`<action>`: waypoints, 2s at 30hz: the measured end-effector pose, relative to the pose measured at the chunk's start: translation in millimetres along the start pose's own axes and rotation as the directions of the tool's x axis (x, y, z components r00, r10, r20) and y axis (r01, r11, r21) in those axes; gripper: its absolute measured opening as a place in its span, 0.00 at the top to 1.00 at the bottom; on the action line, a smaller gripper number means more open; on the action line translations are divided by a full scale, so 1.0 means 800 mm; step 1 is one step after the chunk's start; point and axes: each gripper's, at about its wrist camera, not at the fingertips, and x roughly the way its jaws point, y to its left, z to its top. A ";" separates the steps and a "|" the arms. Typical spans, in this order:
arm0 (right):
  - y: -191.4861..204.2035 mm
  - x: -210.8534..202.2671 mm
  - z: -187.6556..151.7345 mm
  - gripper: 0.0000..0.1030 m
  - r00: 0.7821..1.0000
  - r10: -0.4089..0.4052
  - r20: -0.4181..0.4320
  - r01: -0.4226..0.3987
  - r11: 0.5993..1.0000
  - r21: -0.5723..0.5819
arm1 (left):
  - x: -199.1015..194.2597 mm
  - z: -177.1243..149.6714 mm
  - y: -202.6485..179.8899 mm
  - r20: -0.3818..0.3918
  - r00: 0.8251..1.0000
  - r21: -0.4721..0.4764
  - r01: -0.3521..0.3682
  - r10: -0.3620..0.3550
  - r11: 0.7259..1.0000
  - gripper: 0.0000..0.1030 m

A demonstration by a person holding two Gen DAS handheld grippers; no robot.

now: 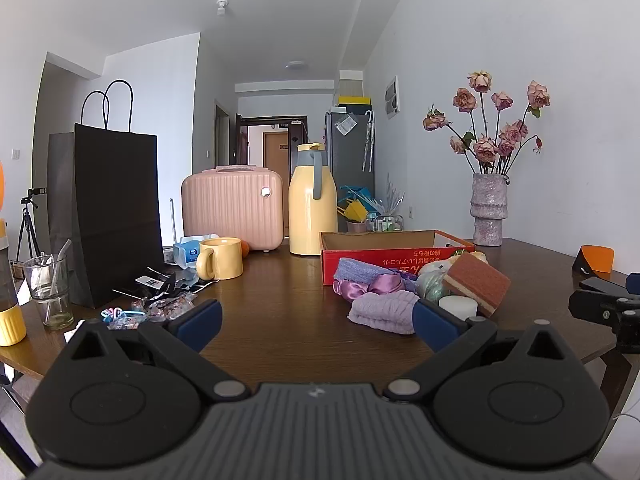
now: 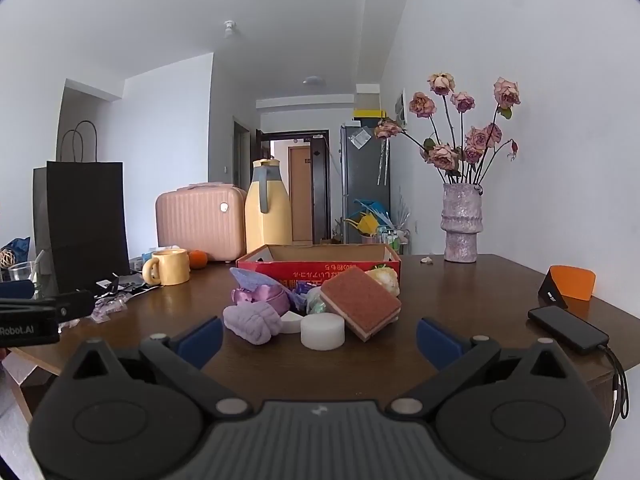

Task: Organize soft objects

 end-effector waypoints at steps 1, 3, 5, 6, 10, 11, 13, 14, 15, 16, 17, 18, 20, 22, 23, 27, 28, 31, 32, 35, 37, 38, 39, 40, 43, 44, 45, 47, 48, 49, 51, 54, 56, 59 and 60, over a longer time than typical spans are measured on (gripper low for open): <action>0.000 0.000 0.000 0.00 1.000 0.001 -0.001 -0.001 1.000 0.001 | 0.000 0.000 0.000 0.000 1.000 0.001 0.000 0.000 1.000 0.00; -0.001 0.000 0.000 0.00 1.000 0.005 -0.001 -0.005 1.000 -0.001 | -0.001 -0.001 0.000 0.001 1.000 0.004 -0.001 0.001 1.000 0.00; 0.000 0.000 0.000 0.00 1.000 0.004 -0.002 -0.004 1.000 -0.001 | -0.002 -0.001 -0.002 0.000 1.000 0.009 0.001 -0.001 1.000 0.00; -0.001 0.000 -0.001 0.00 1.000 0.003 -0.001 -0.003 1.000 0.000 | -0.002 0.000 -0.002 -0.001 1.000 0.011 0.003 -0.003 1.000 0.00; -0.001 0.000 -0.001 0.00 1.000 0.000 -0.004 0.000 1.000 0.004 | -0.001 0.000 -0.002 -0.005 1.000 0.016 0.003 -0.003 1.000 0.00; -0.001 0.000 -0.001 0.00 1.000 0.000 -0.003 0.000 1.000 0.003 | -0.001 0.000 -0.002 -0.005 1.000 0.017 0.002 -0.002 1.000 0.00; -0.002 0.000 -0.001 0.00 1.000 0.002 -0.002 -0.002 1.000 0.001 | -0.001 0.000 -0.002 -0.005 1.000 0.018 0.002 -0.002 1.000 0.00; -0.001 0.000 -0.001 0.00 1.000 0.002 -0.003 -0.002 1.000 -0.001 | -0.001 0.000 -0.003 -0.005 1.000 0.018 0.002 -0.002 1.000 0.00; -0.001 0.001 -0.002 0.00 1.000 0.003 -0.004 -0.003 1.000 -0.003 | -0.001 0.000 -0.003 -0.006 1.000 0.019 0.001 -0.001 1.000 0.00; -0.001 0.002 -0.002 0.00 1.000 0.003 -0.006 -0.003 1.000 -0.004 | -0.001 0.000 -0.003 -0.006 1.000 0.019 0.002 -0.001 1.000 0.00; 0.000 0.002 -0.003 0.00 1.000 0.003 -0.008 -0.003 1.000 -0.006 | -0.001 0.000 -0.003 -0.006 1.000 0.019 0.002 -0.002 1.000 0.00; 0.000 0.002 -0.003 0.00 1.000 0.004 -0.007 -0.004 1.000 -0.007 | -0.001 0.000 -0.004 -0.006 1.000 0.020 0.002 -0.002 1.000 0.00; 0.000 0.001 -0.003 0.00 1.000 0.003 -0.005 -0.003 1.000 -0.009 | -0.001 -0.001 -0.004 -0.005 1.000 0.021 0.002 -0.002 1.000 0.00; 0.001 0.001 -0.002 0.00 1.000 0.002 -0.002 -0.002 1.000 -0.008 | -0.001 -0.001 -0.004 -0.005 1.000 0.021 0.002 -0.002 1.000 0.00; 0.001 0.001 -0.002 0.00 1.000 0.000 -0.001 0.000 1.000 -0.007 | -0.001 -0.001 -0.004 -0.006 1.000 0.020 0.003 -0.003 1.000 0.00; 0.002 0.000 -0.003 0.00 1.000 -0.003 0.000 0.003 1.000 -0.006 | -0.001 -0.001 -0.004 -0.006 1.000 0.020 0.003 -0.003 1.000 0.00; 0.001 0.000 -0.003 0.00 1.000 -0.003 0.000 0.003 1.000 -0.006 | -0.001 -0.001 -0.004 -0.006 1.000 0.020 0.003 -0.002 1.000 0.00; 0.001 0.000 -0.003 0.00 1.000 -0.003 0.001 0.003 1.000 -0.006 | -0.002 -0.001 -0.004 -0.005 1.000 0.022 0.003 -0.003 1.000 0.00; 0.001 0.000 -0.003 0.00 1.000 -0.003 0.001 0.003 1.000 -0.006 | -0.001 -0.001 -0.005 -0.005 1.000 0.022 0.003 -0.003 1.000 0.00; 0.001 0.000 -0.003 0.00 1.000 -0.002 0.000 0.002 1.000 -0.006 | -0.001 -0.001 -0.005 -0.006 1.000 0.022 0.003 -0.003 1.000 0.00; 0.001 0.000 -0.003 0.00 1.000 -0.002 0.001 0.002 1.000 -0.006 | -0.002 -0.001 -0.005 -0.005 1.000 0.023 0.003 -0.003 1.000 0.00; 0.001 0.000 -0.003 0.00 1.000 -0.002 0.001 0.002 1.000 -0.006 | -0.002 -0.002 -0.006 -0.005 1.000 0.024 0.004 -0.004 1.000 0.00; 0.001 0.000 -0.003 0.00 1.000 -0.003 0.000 0.003 1.000 -0.006 | -0.002 -0.002 -0.007 -0.005 1.000 0.026 0.005 -0.005 1.000 0.00; 0.001 0.000 -0.003 0.00 1.000 -0.003 0.001 0.003 1.000 -0.006 | -0.002 -0.002 -0.007 -0.005 1.000 0.027 0.006 -0.006 1.000 0.00; 0.001 0.000 -0.003 0.00 1.000 -0.003 0.002 0.003 1.000 -0.006 | -0.002 -0.003 -0.008 -0.008 1.000 0.029 0.007 -0.007 1.000 0.00; 0.001 0.001 -0.003 0.00 1.000 -0.003 0.001 0.003 1.000 -0.006 | -0.002 -0.003 -0.007 -0.008 1.000 0.029 0.007 -0.007 1.000 0.00; 0.001 0.000 -0.003 0.00 1.000 -0.003 0.001 0.003 1.000 -0.006 | -0.002 -0.003 -0.007 -0.008 1.000 0.029 0.007 -0.006 1.000 0.00; 0.001 0.001 -0.003 0.00 1.000 -0.003 -0.001 0.003 1.000 -0.006 | -0.002 -0.003 -0.007 -0.008 1.000 0.030 0.008 -0.007 1.000 0.00; 0.001 0.001 -0.004 0.00 1.000 -0.003 -0.001 0.003 1.000 -0.006 | -0.002 -0.003 -0.007 -0.009 1.000 0.030 0.008 -0.008 1.000 0.00; 0.001 0.001 -0.004 0.00 1.000 -0.004 -0.002 0.004 1.000 -0.006 | -0.002 -0.003 -0.007 -0.010 1.000 0.030 0.009 -0.009 1.000 0.00; 0.001 0.002 -0.004 0.00 1.000 -0.005 -0.005 0.005 1.000 -0.005 | 0.000 -0.003 -0.006 -0.012 1.000 0.030 0.010 -0.010 0.999 0.00; 0.001 0.002 -0.005 0.00 1.000 -0.006 -0.004 0.006 1.000 -0.005 | 0.000 -0.003 -0.006 -0.011 1.000 0.032 0.010 -0.010 0.999 0.00; 0.001 0.002 -0.005 0.00 1.000 -0.007 -0.005 0.007 1.000 -0.005 | 0.001 -0.003 -0.006 -0.012 1.000 0.033 0.011 -0.011 0.999 0.00; 0.001 0.002 -0.005 0.00 1.000 -0.007 -0.005 0.007 1.000 -0.005 | 0.002 -0.004 -0.007 -0.014 1.000 0.034 0.012 -0.011 0.999 0.00; 0.001 0.002 -0.005 0.00 1.000 -0.007 -0.005 0.007 1.000 -0.005 | 0.002 -0.004 -0.007 -0.013 1.000 0.034 0.011 -0.010 0.999 0.00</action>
